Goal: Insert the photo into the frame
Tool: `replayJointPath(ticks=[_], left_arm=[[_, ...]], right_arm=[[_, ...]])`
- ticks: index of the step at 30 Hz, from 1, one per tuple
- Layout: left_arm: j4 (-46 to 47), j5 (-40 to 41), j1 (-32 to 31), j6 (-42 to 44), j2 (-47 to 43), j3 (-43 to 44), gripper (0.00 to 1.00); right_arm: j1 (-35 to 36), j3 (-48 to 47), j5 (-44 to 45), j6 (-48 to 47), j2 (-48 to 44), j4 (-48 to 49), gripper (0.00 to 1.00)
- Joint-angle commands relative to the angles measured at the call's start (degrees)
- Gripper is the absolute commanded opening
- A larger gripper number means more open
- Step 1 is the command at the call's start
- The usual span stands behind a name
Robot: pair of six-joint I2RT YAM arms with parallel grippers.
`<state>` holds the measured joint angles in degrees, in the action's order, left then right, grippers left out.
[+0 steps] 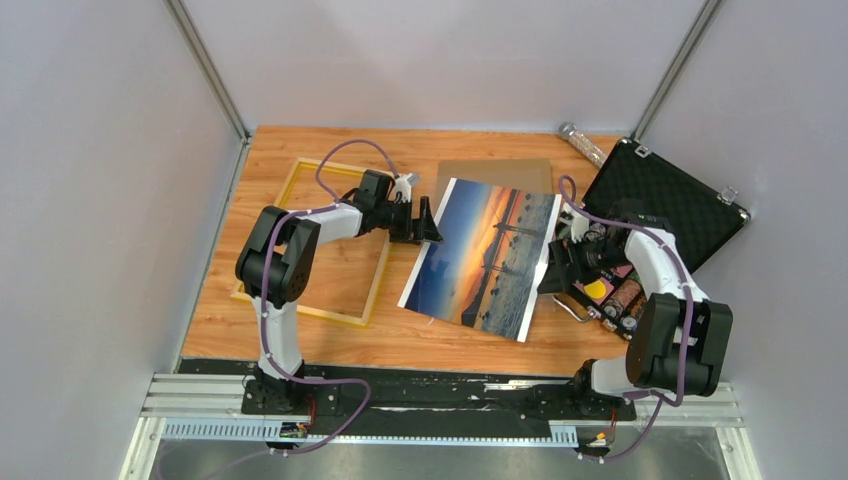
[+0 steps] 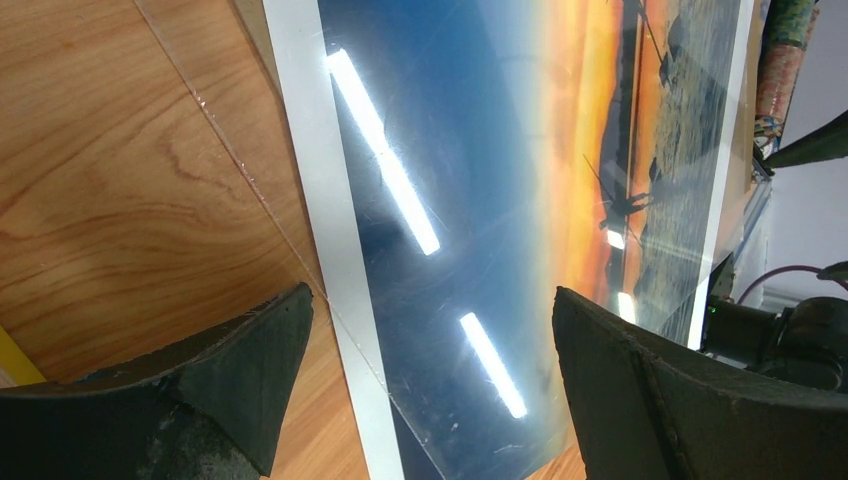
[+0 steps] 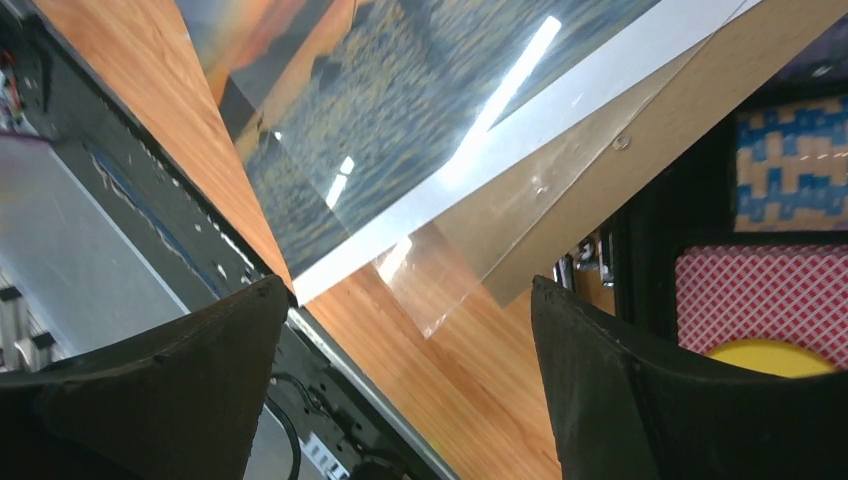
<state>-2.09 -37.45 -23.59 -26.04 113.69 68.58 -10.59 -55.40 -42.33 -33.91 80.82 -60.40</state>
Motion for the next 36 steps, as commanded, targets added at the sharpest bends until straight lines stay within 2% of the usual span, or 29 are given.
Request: replayJointPath(ticks=[1,12,24,36], left_arm=[[-4.73,4.38,0.26,3.13,-0.2,-0.27,0.99],[-5.59,6.56,0.15,5.57,-0.84,0.27,0.99],[-4.99,7.24,-1.44,5.99,-0.37,-0.22,1.0],[-4.57,7.04,-1.98,5.83,0.25,-0.52,1.0]], right_arm=[[-0.13,1.27,1.59,-11.98,-2.02,-6.46,0.89],[0.04,6.53,1.06,-21.63,-1.3,-11.88,0.88],[1.54,5.94,-3.6,-21.7,2.34,-11.9,0.87],[1.47,3.55,-7.91,-19.87,1.25,-10.71,0.86]])
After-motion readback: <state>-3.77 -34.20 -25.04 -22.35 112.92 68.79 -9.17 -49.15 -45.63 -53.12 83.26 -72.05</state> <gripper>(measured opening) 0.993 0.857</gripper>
